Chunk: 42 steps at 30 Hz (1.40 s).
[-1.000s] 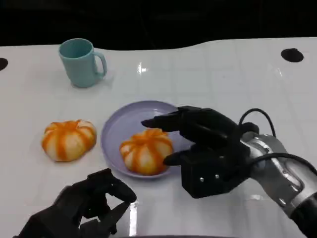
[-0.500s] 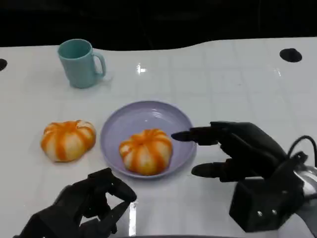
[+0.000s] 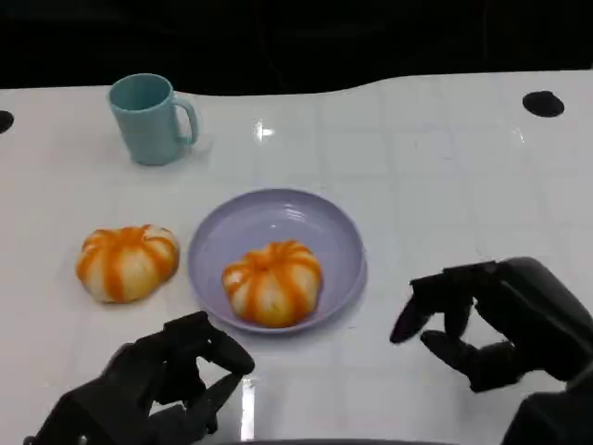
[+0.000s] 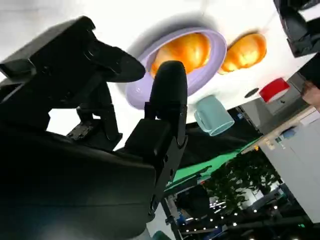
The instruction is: Grasp the bread from the table and place it into the plate.
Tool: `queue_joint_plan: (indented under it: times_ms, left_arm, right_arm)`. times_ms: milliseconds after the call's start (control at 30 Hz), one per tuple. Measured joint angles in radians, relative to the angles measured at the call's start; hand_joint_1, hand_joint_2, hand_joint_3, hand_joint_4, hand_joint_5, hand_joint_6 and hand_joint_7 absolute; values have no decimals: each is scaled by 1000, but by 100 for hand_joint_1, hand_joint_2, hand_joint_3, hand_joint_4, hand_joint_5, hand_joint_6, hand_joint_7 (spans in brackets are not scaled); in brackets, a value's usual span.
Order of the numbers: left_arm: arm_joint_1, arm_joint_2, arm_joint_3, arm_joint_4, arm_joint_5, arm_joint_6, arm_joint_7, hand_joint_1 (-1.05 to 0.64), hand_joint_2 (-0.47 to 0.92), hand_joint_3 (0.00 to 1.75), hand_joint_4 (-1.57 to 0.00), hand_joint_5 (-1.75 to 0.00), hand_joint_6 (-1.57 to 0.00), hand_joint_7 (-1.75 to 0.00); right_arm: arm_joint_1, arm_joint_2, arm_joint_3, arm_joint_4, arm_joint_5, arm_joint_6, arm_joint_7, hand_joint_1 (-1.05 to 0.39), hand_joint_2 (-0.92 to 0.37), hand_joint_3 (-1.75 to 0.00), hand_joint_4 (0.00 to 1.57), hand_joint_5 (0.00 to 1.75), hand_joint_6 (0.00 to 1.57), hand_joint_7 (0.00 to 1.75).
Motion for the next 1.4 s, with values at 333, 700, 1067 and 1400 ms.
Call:
queue_joint_plan:
  times_ms: [333, 700, 1067, 1400]
  left_arm:
    - [-2, 1, 2, 0, 0, 0, 0, -33, 91, 49, -71, -175, -62, -129]
    - [-4, 11, 6, 2, -16, -1, -1, -32, 91, 48, -71, -175, -62, -129]
    - [-4, 20, 5, 22, -14, -25, -1, -33, 91, 48, -71, -175, -63, -129]
    - [-8, 20, 6, 37, -15, -32, -1, -33, 90, 46, -73, -175, -64, -126]
  right_arm:
    - [135, -36, -51, -151, -42, 41, 15, 4, -23, -134, 95, 175, 89, 126]
    - [147, 1, -40, -53, -134, -33, -136, 3, -15, -142, 99, 175, 91, 128]
    - [159, 2, -30, -14, -159, -53, -171, 5, -14, -136, 102, 175, 93, 127]
    - [157, 3, -15, 4, -175, -57, -183, 5, -13, -137, 103, 175, 95, 126]
